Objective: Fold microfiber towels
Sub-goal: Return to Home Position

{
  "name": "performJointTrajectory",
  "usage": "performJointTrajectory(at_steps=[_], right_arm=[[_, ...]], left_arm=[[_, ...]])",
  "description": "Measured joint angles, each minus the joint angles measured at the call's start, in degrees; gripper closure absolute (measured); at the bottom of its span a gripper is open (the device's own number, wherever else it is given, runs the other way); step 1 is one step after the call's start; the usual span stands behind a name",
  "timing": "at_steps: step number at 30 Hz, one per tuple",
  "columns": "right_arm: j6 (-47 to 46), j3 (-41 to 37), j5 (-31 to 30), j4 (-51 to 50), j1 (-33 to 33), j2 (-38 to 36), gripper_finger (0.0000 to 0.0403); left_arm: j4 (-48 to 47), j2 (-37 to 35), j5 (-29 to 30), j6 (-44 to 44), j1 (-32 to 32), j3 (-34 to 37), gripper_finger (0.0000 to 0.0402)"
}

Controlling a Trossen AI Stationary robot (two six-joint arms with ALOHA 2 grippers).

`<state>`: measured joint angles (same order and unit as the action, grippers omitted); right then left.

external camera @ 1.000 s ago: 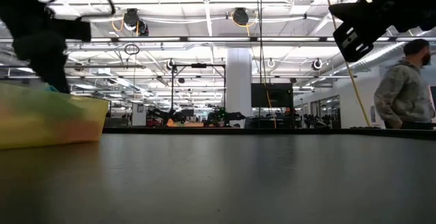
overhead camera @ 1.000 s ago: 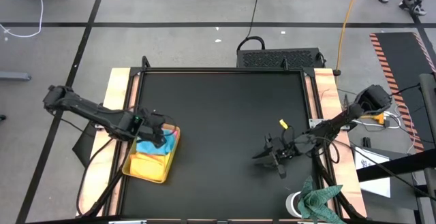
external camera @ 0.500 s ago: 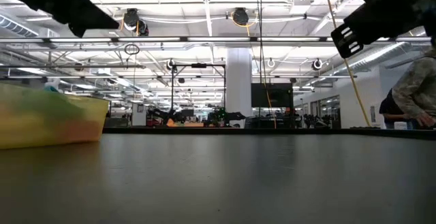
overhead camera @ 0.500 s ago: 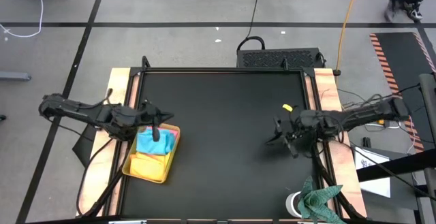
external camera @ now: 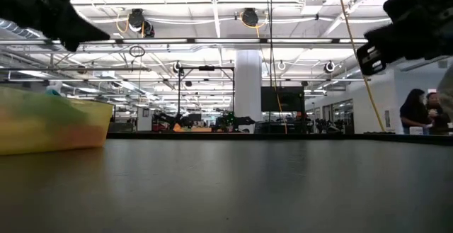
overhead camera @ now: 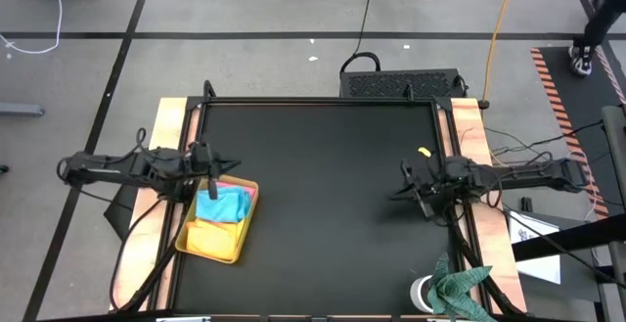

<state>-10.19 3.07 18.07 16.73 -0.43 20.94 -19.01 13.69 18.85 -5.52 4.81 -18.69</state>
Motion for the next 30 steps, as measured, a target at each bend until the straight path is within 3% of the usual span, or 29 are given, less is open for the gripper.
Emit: performJointTrajectory(at_steps=[6, 12, 18, 21, 26, 30], right_arm=[[-0.9, -2.0, 0.1, 0.5, 0.1, -3.8, 0.0403], [0.6, -2.0, 0.1, -1.4, 1.8, -4.9, 0.0403], [0.8, -2.1, -0.3, -9.0, 2.4, -9.4, 0.0403], [1.9, -2.2, -3.3, -12.9, 2.4, -14.3, 0.0403], [5.9, -2.2, -4.8, -13.2, 2.4, -20.9, 0.0403], [6.8, -2.2, -7.4, -14.0, 2.4, -20.4, 0.0403]], left_arm=[[8.5, -4.8, -7.0, 0.2, -1.0, 9.6, 0.0397], [12.6, -8.5, -8.6, 3.1, -1.0, 14.8, 0.0396], [12.7, -10.6, -11.3, 6.5, 0.5, 15.2, 0.0399], [12.6, -11.6, -11.2, 8.0, 1.1, 15.2, 0.0399], [12.5, -11.9, -11.4, 8.3, 2.2, 15.2, 0.04], [12.4, -11.7, -11.4, 8.9, 2.7, 15.2, 0.04]])
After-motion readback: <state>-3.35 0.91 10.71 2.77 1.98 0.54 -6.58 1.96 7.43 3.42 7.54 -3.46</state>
